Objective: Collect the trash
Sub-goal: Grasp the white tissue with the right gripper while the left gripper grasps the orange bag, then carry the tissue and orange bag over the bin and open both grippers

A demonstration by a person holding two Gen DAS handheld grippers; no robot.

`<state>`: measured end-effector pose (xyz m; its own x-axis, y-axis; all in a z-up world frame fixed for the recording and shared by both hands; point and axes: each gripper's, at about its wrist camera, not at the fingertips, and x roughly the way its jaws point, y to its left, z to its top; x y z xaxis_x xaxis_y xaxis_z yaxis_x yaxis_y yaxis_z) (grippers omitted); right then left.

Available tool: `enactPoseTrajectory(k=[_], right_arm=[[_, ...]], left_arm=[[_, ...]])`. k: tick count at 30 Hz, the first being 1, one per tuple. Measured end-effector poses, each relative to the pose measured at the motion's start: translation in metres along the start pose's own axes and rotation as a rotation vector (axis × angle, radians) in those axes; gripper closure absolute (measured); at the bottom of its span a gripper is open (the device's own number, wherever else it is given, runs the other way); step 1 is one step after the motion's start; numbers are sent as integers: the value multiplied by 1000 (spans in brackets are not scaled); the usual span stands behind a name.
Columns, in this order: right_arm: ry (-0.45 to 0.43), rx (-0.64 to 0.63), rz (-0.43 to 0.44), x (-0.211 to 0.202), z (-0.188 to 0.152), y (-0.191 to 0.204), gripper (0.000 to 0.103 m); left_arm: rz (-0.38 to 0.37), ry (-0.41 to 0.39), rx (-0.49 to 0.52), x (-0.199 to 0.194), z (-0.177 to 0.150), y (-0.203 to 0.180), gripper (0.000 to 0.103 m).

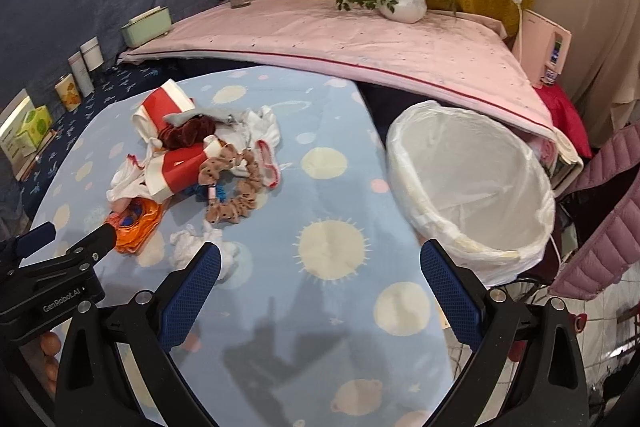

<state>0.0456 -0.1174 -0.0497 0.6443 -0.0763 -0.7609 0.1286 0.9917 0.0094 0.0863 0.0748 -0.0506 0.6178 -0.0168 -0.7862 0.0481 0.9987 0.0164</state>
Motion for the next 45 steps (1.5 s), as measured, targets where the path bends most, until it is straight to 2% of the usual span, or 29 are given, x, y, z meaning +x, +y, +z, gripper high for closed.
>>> enactPoseTrajectory(k=[7,12,17,21,22,24,27,28,31,38,45], right_arm=[[69,-6,118,38,-1,33,17],[100,-41,158,59,-5,54,29],[145,-73,185,75,-11,67,41],[169,-88,214,80,-16,73,55],[167,-92,215,79,-16,74,58],[166,-94,225,79,-17,75,63],[167,-92,239,79,-17,75,69],[166,-94,238,79,-17,75,71],[161,-105,242,74,-18,76,74],[119,-109,236,50,-15,70,76],[36,-88,215,16,-2,53,76]], left_arm=[[-10,40,-19,32,1,23,10],[-62,81,-39,53,0,29,19],[-102,138,-63,72,-3,34,35],[-144,150,-107,75,-5,39,41],[-153,149,-116,74,-5,40,45],[-186,150,-136,74,-6,42,64],[-215,154,-157,73,-6,44,72],[-216,147,-150,71,-6,43,81],[-228,142,-136,65,-9,41,91],[-237,120,-124,44,-10,35,95],[-262,47,-90,2,-2,25,95]])
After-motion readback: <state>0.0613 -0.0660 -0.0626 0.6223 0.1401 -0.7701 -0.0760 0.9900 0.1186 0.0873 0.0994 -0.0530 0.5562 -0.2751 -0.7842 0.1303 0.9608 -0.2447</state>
